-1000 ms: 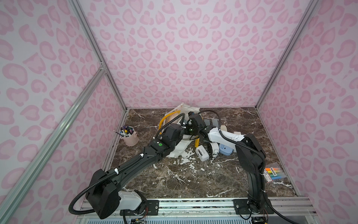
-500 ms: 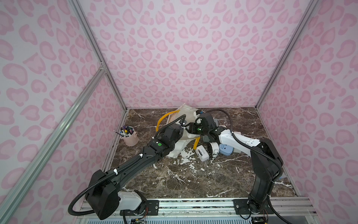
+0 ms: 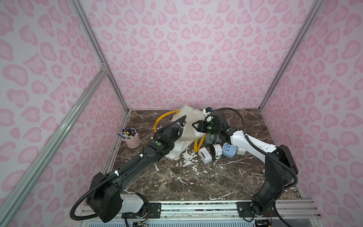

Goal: Take the alarm clock out of the canvas bag
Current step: Place the alarm at the center of the board.

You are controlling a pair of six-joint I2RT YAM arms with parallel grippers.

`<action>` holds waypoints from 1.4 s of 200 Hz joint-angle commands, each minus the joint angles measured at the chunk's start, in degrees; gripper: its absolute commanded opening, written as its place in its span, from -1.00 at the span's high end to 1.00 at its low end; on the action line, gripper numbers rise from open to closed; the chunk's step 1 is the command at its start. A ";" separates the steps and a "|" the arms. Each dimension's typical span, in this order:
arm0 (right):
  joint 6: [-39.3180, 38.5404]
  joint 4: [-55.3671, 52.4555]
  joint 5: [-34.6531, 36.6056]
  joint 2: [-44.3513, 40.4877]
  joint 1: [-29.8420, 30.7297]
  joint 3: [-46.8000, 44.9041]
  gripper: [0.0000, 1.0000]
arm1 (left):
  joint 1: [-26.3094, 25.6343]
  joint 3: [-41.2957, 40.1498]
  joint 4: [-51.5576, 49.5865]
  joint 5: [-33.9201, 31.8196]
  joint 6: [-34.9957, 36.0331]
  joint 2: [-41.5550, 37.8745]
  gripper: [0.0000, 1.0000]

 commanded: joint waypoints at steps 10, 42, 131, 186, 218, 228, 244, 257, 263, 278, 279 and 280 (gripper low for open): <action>-2.08 -1.61 -1.81 -2.07 -1.62 1.62 0.33 | 1.10 1.03 0.72 -0.67 2.93 -0.85 0.93; -4.27 -4.03 -1.63 -4.80 -4.35 2.18 0.33 | 1.87 1.12 0.78 -0.64 4.15 -1.45 0.93; -18.06 -14.42 11.14 -2.36 -20.84 3.24 0.35 | 2.50 2.41 1.72 0.47 4.87 -3.36 0.93; -22.67 -16.31 17.14 5.63 -26.01 6.80 0.35 | 2.50 3.10 1.55 2.92 4.99 -4.50 0.94; -24.72 -18.66 19.79 10.94 -27.18 9.42 0.35 | 2.51 2.27 1.69 4.71 4.37 -5.76 0.93; -25.19 -19.61 20.01 12.52 -27.40 10.40 0.35 | 2.30 1.94 1.61 5.24 4.07 -6.24 0.93; -25.77 -20.68 20.56 14.93 -27.53 12.32 0.35 | 1.63 1.18 1.79 5.78 3.54 -7.04 0.93; -26.18 -20.97 21.15 16.32 -27.54 13.08 0.35 | 0.82 0.62 1.90 5.84 2.99 -7.48 0.93; -26.23 -21.16 21.29 17.03 -27.59 13.40 0.35 | 0.43 0.30 1.86 5.73 2.72 -7.70 0.93; -26.32 -22.03 21.31 18.69 -27.93 14.41 0.35 | -0.76 -0.41 1.83 5.22 2.07 -7.89 0.93; -26.34 -22.07 21.30 18.83 -27.91 14.45 0.35 | -0.75 -0.43 1.76 5.14 2.03 -7.89 0.93; -26.36 -22.08 21.34 18.94 -27.89 14.47 0.35 | -0.84 -0.49 1.72 5.11 2.01 -7.89 0.93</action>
